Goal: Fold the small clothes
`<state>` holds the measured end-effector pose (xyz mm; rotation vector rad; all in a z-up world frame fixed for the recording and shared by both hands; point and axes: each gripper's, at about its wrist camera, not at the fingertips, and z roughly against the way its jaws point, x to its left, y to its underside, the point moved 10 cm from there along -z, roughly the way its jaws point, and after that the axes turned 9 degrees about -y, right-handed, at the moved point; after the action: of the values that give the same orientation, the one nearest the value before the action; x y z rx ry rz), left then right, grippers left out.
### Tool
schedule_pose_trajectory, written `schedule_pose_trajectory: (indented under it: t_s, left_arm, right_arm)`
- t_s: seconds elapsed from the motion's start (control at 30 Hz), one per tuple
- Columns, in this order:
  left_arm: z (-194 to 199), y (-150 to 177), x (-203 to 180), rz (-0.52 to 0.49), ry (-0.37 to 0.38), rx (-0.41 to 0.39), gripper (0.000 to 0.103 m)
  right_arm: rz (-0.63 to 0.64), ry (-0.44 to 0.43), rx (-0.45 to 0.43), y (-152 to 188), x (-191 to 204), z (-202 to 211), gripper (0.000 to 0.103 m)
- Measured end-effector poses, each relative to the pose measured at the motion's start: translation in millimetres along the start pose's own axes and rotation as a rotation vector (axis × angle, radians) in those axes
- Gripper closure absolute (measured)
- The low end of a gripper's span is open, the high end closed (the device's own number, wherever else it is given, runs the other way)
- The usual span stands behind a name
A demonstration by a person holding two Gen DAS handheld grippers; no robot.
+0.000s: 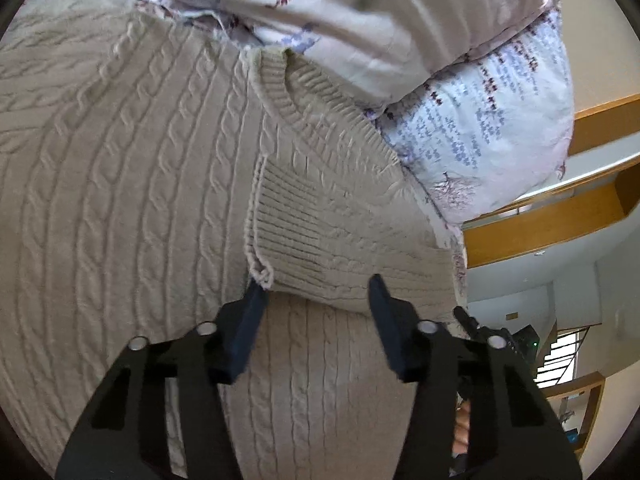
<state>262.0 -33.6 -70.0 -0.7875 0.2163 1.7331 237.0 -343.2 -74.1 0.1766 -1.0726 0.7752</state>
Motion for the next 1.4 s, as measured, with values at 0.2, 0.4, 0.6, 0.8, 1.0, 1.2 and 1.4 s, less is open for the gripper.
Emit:
schedule_pose_trajectory:
  t_s: [0.2, 0.4, 0.6, 0.8, 1.0, 1.2, 1.4]
  left_arm:
    - [-12, -18, -5, -0.062, -0.052, -0.038, 0.095]
    - [28, -55, -1, -0.146, -0.105, -0.194, 0.096]
    - [21, -46, 37, -0.128, -0.212, -0.142, 0.095]
    - [27, -36, 51, -0.119, -0.23, -0.137, 0.083]
    - [98, -24, 83, -0.096, -0.192, -0.242, 0.039]
    - [176, -22, 183, 0.132, -0.274, -0.375, 0.038]
    - [212, -27, 264, 0.4, -0.299, -0.444, 0.048]
  right_arm:
    - [-0.032, -0.003, -0.096, -28, -10, 3, 0.061]
    - [0.023, 0.009, -0.114, -34, -6, 10, 0.069]
    - [0.106, 0.116, -0.104, -23, -12, -1, 0.094]
    - [0.188, 0.233, -0.1, -12, -14, 1, 0.094]
    - [0.3, 0.27, -0.131, 0, 4, 24, 0.049]
    - [0.438, 0.199, -0.047, 34, 29, 14, 0.045]
    - [0.542, 0.105, 0.077, 75, 52, -15, 0.045]
